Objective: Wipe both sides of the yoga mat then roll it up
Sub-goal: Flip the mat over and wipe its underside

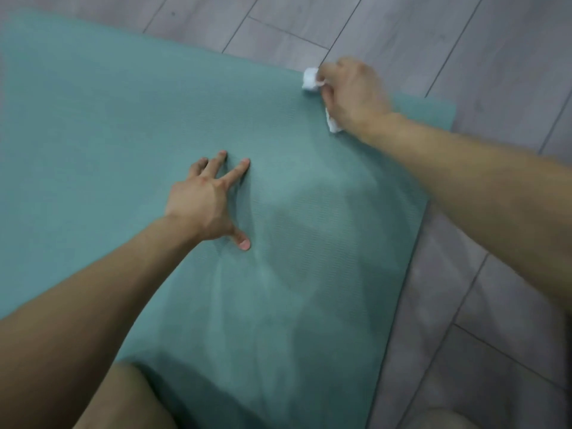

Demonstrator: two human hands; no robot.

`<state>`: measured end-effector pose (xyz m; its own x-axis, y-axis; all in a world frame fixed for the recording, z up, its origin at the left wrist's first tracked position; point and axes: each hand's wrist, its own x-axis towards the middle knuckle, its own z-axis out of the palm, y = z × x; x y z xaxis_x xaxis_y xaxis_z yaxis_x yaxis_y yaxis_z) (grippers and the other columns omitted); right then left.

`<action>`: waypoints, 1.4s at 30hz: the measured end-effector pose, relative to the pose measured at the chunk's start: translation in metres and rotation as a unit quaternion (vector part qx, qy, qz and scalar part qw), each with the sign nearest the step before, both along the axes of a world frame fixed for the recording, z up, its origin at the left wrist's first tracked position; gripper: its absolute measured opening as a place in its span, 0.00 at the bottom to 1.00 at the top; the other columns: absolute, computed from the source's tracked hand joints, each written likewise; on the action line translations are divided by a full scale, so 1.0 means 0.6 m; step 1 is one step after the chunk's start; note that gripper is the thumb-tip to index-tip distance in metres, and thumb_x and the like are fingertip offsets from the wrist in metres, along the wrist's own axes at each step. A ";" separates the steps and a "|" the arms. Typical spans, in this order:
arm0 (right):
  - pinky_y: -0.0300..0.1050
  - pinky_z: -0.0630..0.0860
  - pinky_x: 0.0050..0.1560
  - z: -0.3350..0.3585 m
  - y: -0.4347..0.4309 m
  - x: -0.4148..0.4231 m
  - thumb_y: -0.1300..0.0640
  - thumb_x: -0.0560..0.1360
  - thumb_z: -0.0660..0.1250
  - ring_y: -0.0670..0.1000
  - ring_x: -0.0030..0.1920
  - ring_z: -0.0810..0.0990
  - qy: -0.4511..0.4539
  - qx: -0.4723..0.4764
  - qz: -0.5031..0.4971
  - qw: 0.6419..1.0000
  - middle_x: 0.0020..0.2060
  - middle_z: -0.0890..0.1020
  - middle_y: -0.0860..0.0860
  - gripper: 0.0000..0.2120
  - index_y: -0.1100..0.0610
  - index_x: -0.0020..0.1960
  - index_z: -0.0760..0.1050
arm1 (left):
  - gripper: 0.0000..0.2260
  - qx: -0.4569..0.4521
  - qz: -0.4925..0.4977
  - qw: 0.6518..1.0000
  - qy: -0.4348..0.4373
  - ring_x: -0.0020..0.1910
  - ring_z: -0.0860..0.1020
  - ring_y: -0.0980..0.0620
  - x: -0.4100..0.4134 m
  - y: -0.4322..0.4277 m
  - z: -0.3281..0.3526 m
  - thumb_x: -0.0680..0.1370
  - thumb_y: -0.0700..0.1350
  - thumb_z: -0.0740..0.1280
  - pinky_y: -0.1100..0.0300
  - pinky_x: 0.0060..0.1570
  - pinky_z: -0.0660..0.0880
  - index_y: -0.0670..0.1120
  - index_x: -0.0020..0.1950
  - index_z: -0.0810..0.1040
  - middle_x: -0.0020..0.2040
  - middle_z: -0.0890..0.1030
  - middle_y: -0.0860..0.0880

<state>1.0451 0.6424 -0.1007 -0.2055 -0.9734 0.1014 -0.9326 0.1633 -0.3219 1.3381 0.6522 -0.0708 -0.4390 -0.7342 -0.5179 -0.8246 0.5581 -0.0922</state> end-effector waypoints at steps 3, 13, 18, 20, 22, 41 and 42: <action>0.57 0.77 0.49 -0.007 0.005 0.022 0.58 0.80 0.60 0.65 0.50 0.81 -0.029 -0.014 -0.063 0.998 0.50 0.83 0.62 0.13 0.59 0.59 0.80 | 0.74 -0.002 -0.004 1.000 0.001 0.84 0.52 0.43 0.000 -0.002 0.000 0.44 0.79 0.77 0.38 0.69 0.72 0.70 0.82 0.41 0.86 0.47 0.54; 0.56 0.82 0.52 -0.029 0.148 0.164 0.52 0.79 0.61 0.62 0.52 0.84 -0.100 0.057 0.260 0.959 0.54 0.84 0.56 0.15 0.51 0.59 0.84 | 0.73 -0.016 -0.009 1.000 0.003 0.84 0.52 0.45 0.005 -0.001 -0.006 0.44 0.80 0.76 0.38 0.65 0.75 0.71 0.82 0.40 0.86 0.46 0.56; 0.53 0.73 0.51 -0.008 -0.012 -0.044 0.55 0.82 0.59 0.64 0.55 0.81 0.014 -0.006 -0.082 0.997 0.57 0.82 0.62 0.15 0.59 0.62 0.79 | 0.73 -0.003 0.001 1.000 0.007 0.84 0.51 0.44 0.002 -0.001 -0.002 0.45 0.78 0.78 0.37 0.68 0.73 0.70 0.82 0.40 0.86 0.45 0.55; 0.53 0.74 0.51 -0.007 -0.003 -0.027 0.56 0.81 0.57 0.64 0.54 0.81 -0.007 -0.022 -0.119 0.993 0.55 0.83 0.61 0.16 0.58 0.61 0.80 | 0.74 -0.001 0.006 1.000 0.008 0.84 0.50 0.44 0.000 0.000 -0.003 0.45 0.77 0.79 0.37 0.68 0.73 0.70 0.82 0.40 0.86 0.45 0.56; 0.51 0.77 0.52 -0.013 0.052 0.040 0.58 0.80 0.61 0.60 0.50 0.84 -0.066 -0.035 -0.078 0.994 0.53 0.85 0.57 0.14 0.54 0.60 0.82 | 0.74 -0.001 0.010 1.000 0.007 0.84 0.50 0.44 0.000 0.001 -0.004 0.44 0.76 0.79 0.37 0.68 0.74 0.70 0.82 0.40 0.86 0.45 0.55; 0.57 0.78 0.46 -0.059 0.073 0.126 0.55 0.82 0.60 0.64 0.46 0.80 -0.085 0.001 0.035 0.996 0.50 0.80 0.60 0.14 0.55 0.63 0.80 | 0.73 -0.011 -0.004 1.000 0.007 0.84 0.52 0.45 0.010 -0.003 -0.007 0.44 0.79 0.77 0.39 0.64 0.75 0.70 0.82 0.42 0.86 0.47 0.56; 0.57 0.78 0.45 -0.064 0.116 0.167 0.55 0.82 0.61 0.63 0.45 0.80 -0.117 0.009 0.081 0.990 0.48 0.79 0.59 0.13 0.54 0.62 0.81 | 0.72 -0.012 -0.008 1.000 0.008 0.84 0.52 0.45 0.012 -0.003 -0.010 0.45 0.79 0.77 0.40 0.63 0.75 0.70 0.82 0.42 0.86 0.47 0.56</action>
